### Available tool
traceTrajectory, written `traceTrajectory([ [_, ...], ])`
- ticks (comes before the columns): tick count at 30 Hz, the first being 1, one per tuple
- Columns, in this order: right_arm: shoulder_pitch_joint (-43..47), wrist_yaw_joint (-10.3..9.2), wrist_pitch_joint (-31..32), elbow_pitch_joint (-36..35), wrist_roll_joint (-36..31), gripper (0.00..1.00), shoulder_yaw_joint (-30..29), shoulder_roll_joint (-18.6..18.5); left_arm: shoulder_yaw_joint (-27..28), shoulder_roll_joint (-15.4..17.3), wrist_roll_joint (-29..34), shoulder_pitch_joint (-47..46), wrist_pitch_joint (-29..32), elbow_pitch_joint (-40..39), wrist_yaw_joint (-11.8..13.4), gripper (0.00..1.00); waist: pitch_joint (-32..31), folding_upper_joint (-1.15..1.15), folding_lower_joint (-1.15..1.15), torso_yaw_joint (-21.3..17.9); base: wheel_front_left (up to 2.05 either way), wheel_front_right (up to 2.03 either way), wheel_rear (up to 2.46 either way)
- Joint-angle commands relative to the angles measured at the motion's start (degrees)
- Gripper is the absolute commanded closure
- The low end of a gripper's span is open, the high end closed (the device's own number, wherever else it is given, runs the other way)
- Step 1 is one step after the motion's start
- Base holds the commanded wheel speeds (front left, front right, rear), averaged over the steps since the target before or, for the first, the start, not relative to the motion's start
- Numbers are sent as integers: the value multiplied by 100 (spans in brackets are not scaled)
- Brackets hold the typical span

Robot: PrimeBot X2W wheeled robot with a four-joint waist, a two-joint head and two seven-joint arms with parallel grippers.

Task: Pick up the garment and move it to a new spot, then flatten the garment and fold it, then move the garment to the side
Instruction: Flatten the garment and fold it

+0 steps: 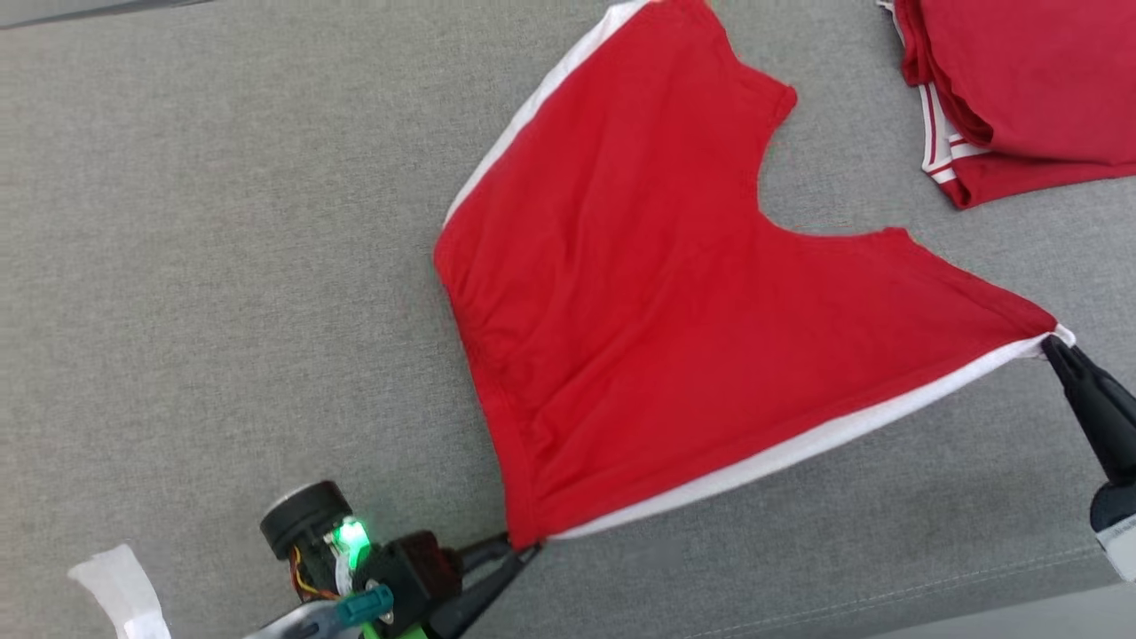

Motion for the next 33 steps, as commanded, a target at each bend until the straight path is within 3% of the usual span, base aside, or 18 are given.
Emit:
traceTrajectory([
  [1,191,-10,20,-154,146,100,-131,-129,-10,139,-98,122,107,-183,-26,100,-123,0,0,136,0,0,0],
  [5,576,-11,76,-426,263,100,-519,-433,86,289,-356,182,351,-696,192,100,-127,0,0,284,0,0,0],
  [9,465,-11,188,-502,131,100,-750,-498,432,84,-835,150,161,-952,320,100,-13,0,0,489,0,0,0],
  [14,-298,-7,626,-377,36,100,-528,-454,676,-368,-1295,-131,-52,-543,-25,100,197,0,0,726,0,0,0],
  [22,-2082,-8,1412,79,200,100,-151,-691,1271,-1046,-2671,-426,-347,187,-685,100,629,0,0,1104,0,0,0],
  [26,-2957,-8,1850,270,366,100,121,-840,1510,-1302,-3390,-574,-338,427,-871,100,847,0,0,1280,0,0,0],
  [33,-4448,-8,2605,720,446,100,824,-847,1782,-1505,-4037,-843,-412,744,-989,100,1212,0,0,1537,0,0,0],
])
